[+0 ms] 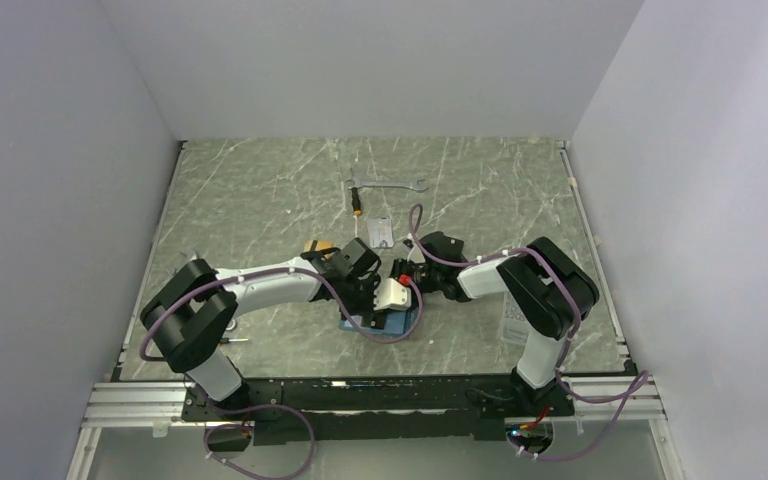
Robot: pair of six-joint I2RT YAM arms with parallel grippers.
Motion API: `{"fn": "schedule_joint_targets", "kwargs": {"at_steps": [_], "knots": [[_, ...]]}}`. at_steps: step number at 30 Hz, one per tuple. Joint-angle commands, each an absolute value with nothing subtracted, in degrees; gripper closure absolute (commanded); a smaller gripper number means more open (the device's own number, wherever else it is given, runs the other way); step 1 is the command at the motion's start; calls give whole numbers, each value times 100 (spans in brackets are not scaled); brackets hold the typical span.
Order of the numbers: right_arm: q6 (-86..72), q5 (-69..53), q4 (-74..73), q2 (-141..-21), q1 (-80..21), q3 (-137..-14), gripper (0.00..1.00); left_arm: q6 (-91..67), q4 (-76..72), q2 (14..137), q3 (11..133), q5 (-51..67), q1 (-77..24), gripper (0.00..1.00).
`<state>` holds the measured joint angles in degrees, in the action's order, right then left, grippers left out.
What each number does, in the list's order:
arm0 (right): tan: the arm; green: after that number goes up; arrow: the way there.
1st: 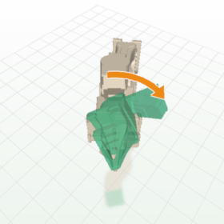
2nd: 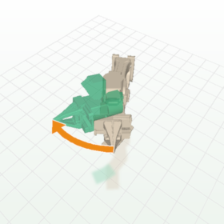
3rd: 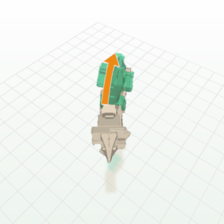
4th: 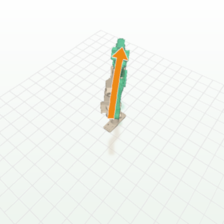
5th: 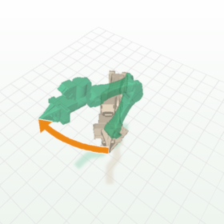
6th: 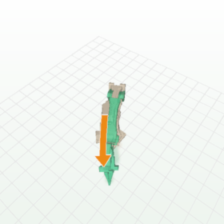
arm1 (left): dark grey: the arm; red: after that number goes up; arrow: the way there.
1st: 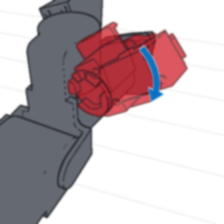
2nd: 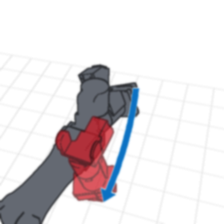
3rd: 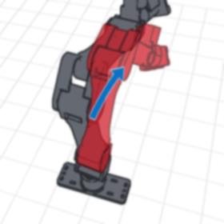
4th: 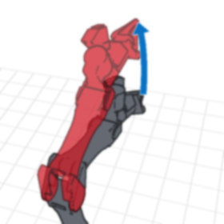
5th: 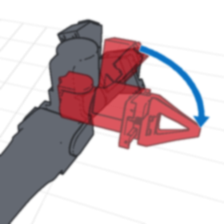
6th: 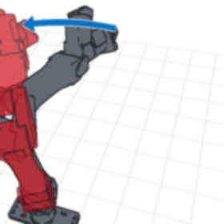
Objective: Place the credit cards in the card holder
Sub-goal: Insert the credit card into the card holder.
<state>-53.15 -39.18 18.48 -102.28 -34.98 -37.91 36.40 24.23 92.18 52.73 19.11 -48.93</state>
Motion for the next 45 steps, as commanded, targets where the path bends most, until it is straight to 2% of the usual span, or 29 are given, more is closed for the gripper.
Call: {"fn": "schedule_joint_targets", "kwargs": {"at_steps": [1, 12, 17, 21, 24, 28, 33, 38, 45], "knots": [[-5181, -3621, 1509, -10178, -3510, -3741, 67, 3629, 2323, 9376, 5315, 1291, -5167, 100], [-4821, -3732, 762, -9752, -3278, -3676, 67, 3618, 2467, 9437, 5122, 985, -5236, 100], [-4813, -3784, 791, -9654, -3285, -3582, 76, 3588, 2485, 9398, 5129, 999, -5234, 100], [-4751, -3697, 685, -9687, -3331, -3678, 91, 3571, 2615, 9338, 5278, 1034, -5230, 100], [-4694, -3591, 568, -9714, -3401, -3759, 97, 3638, 2882, 9124, 5480, 1118, -5190, 100], [-4682, -3510, 499, -9650, -3405, -3773, 97, 3808, 3440, 8833, 5780, 1307, -4905, 97], [-4689, -3431, 423, -9606, -3425, -3843, 93, 3995, 3477, 8662, 5763, 1332, -4275, 87], [-4683, -3389, 339, -9647, -3506, -4014, 93, 4060, 3067, 8923, 5455, 929, -4119, 89], [-4708, -3366, 242, -9723, -3609, -4267, 90, 3864, 2712, 9255, 5218, 835, -4278, 96]]}}
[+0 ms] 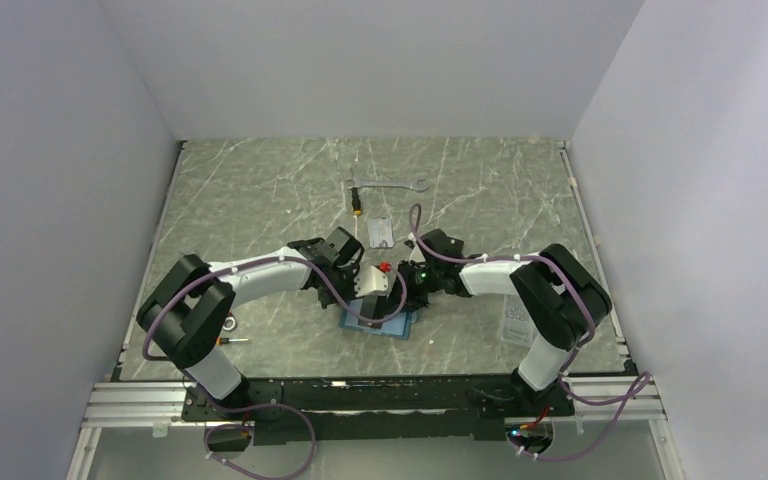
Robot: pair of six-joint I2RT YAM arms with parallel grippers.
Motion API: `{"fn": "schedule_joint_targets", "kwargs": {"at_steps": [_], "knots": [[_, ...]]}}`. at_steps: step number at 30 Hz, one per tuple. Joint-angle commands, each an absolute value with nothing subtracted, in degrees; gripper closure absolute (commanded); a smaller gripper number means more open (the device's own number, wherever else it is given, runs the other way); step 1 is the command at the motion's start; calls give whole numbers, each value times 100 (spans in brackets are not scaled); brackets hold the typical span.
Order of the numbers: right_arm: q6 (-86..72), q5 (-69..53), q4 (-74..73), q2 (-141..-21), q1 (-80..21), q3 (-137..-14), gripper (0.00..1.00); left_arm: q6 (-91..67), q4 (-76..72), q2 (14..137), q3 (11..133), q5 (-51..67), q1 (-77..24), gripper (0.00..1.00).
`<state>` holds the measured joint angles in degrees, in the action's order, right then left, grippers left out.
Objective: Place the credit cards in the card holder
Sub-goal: Insert the credit card into the card holder.
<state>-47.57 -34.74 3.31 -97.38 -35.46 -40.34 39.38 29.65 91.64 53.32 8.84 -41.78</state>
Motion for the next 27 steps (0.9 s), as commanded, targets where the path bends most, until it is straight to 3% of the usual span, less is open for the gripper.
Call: {"fn": "schedule_joint_targets", "kwargs": {"at_steps": [1, 10, 18, 23, 27], "knots": [[-4724, -3374, 253, -9740, -3618, -4275, 90, 3851, 2667, 9257, 5175, 846, -4306, 97], [-4800, -3419, 333, -10087, -3809, -4581, 88, 3773, 2581, 9223, 5025, 1027, -4430, 100], [-4950, -3604, 576, -10277, -3868, -4639, 79, 3770, 2597, 9066, 4889, 1224, -4539, 100], [-5362, -4383, 1403, -10056, -3431, -4032, 72, 3833, 2602, 8902, 4798, 1327, -4537, 100], [-4895, -4344, 748, -9905, -3358, -4040, 69, 3869, 2584, 8907, 4741, 1242, -4542, 100]]}}
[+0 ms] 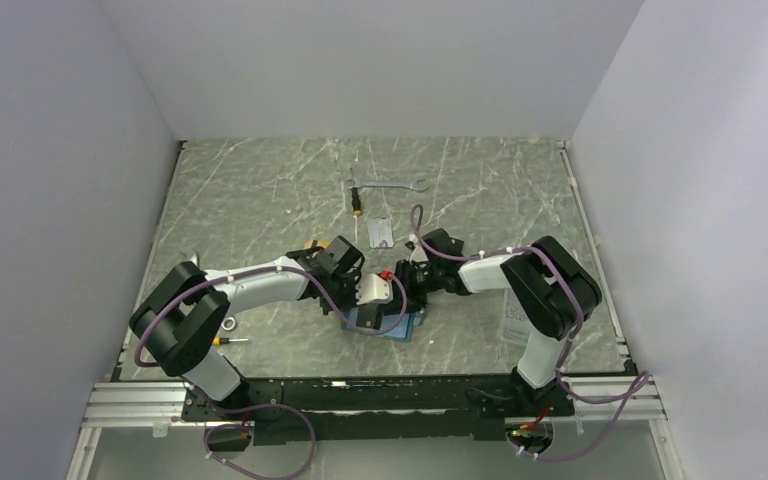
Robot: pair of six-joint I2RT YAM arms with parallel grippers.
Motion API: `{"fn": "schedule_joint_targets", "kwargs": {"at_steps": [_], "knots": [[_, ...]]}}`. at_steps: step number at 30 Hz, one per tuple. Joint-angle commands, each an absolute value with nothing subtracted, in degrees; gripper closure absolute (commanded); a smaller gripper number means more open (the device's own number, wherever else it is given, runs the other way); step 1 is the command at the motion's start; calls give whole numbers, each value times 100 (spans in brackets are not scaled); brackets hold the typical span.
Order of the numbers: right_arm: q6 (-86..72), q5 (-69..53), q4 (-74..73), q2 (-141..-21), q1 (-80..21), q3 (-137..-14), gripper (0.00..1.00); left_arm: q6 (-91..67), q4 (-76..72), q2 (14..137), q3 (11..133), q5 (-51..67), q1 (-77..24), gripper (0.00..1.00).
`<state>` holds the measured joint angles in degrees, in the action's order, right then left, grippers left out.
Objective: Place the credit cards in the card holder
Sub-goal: Insert the credit card into the card holder.
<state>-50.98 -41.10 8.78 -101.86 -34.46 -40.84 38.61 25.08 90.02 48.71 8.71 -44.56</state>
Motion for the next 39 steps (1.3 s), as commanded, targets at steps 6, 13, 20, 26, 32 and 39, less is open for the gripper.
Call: {"fn": "schedule_joint_targets", "kwargs": {"at_steps": [6, 13, 20, 26, 32, 39], "knots": [[-4498, -3892, 31, -9698, -3380, -4149, 79, 3876, 2551, 8929, 4721, 1224, -4544, 100], [-4216, -3179, -806, -9479, -3578, -4606, 97, 3867, 2534, 8970, 4845, 1411, -4544, 100], [-4201, -2736, -1063, -9681, -3898, -4922, 100, 3843, 2506, 9109, 4905, 1518, -4575, 100], [-4254, -2618, -1075, -9383, -3959, -4673, 100, 3823, 2424, 8993, 4752, 1489, -4644, 100], [-4268, -2932, -730, -9089, -3836, -4296, 100, 3823, 2381, 8915, 4609, 1435, -4658, 100], [-4217, -2830, -714, -9425, -3889, -4431, 100, 3790, 2360, 8869, 4583, 1484, -4688, 100]]}}
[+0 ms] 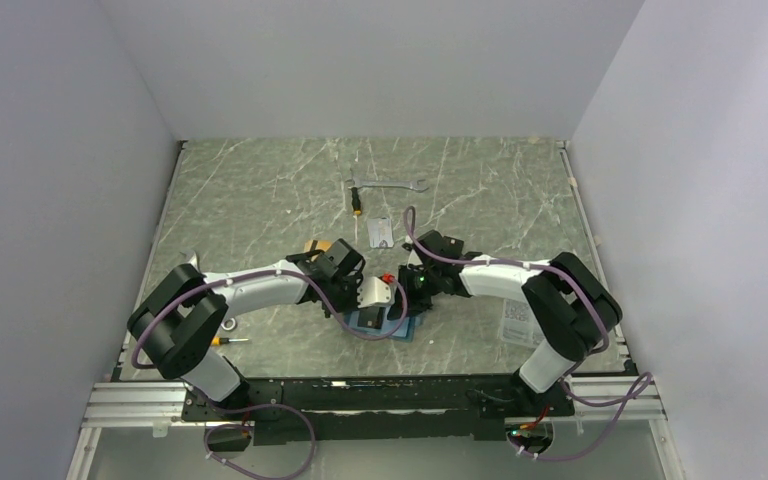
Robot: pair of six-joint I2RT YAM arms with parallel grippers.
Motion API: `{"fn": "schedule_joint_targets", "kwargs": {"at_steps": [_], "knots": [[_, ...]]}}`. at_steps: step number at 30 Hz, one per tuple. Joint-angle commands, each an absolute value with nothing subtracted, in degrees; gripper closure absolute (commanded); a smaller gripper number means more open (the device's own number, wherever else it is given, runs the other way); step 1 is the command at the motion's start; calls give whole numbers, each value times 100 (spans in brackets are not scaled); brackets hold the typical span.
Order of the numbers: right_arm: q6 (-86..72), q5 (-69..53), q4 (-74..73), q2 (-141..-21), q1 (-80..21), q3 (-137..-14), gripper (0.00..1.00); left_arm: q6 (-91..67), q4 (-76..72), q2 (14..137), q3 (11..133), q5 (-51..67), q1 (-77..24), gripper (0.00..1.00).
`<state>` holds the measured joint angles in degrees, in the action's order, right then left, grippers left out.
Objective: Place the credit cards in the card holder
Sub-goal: Insert the credit card into the card holder, then pick up the credit card from the center of the board.
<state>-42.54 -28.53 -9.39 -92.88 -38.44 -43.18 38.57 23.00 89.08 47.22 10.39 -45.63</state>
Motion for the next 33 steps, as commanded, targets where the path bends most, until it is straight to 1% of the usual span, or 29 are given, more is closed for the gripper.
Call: {"fn": "schedule_joint_targets", "kwargs": {"at_steps": [1, 14, 19, 25, 28, 33], "knots": [[-4225, -2805, -708, -9495, -3922, -4470, 100, 3788, 2353, 8877, 4580, 1485, -4694, 100], [-4236, -2707, -906, -9958, -4260, -5092, 100, 3788, 2307, 8835, 4468, 1560, -4751, 100], [-4291, -2710, -975, -10071, -4314, -5150, 100, 3779, 2324, 8803, 4459, 1593, -4749, 100], [-4042, -2635, -1513, -9775, -4127, -5130, 100, 3814, 2317, 8722, 4421, 1532, -4750, 100], [-4082, -2769, -1454, -9554, -3942, -4909, 100, 3832, 2348, 8598, 4412, 1584, -4731, 100], [-4084, -2827, -1461, -9744, -3926, -5045, 100, 3927, 2480, 8441, 4397, 1916, -4734, 100]]}}
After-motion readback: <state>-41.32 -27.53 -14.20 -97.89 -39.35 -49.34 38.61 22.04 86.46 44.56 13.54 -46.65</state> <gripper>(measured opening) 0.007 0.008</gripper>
